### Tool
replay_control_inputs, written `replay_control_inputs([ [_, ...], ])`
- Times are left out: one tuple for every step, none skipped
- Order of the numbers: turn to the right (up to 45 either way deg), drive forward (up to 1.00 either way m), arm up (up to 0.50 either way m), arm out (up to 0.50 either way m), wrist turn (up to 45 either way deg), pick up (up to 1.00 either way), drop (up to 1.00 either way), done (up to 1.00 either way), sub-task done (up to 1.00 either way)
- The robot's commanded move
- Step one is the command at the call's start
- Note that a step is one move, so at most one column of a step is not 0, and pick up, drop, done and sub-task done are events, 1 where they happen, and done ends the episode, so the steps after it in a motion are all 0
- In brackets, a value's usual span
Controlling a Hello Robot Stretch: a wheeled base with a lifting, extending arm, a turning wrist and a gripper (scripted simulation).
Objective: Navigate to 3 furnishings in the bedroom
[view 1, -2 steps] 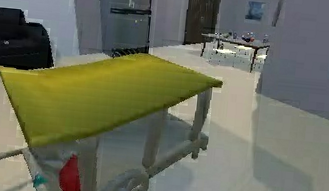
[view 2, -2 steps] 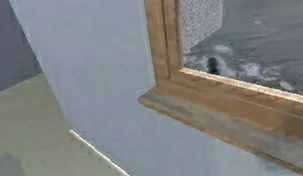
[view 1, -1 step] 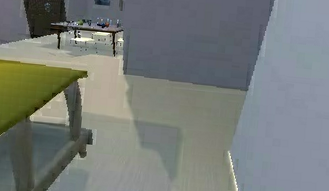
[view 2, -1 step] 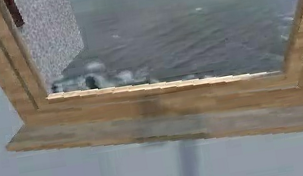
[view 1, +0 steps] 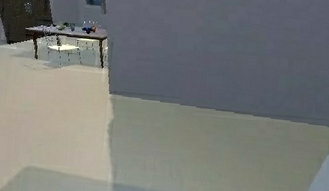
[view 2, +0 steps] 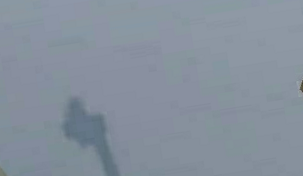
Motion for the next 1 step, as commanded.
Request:
replay_control_inputs([
  [3.0, 0.00, 0.00, 0.00, 0.0, 0.00, 0.00, 0.00, 0.00],
])
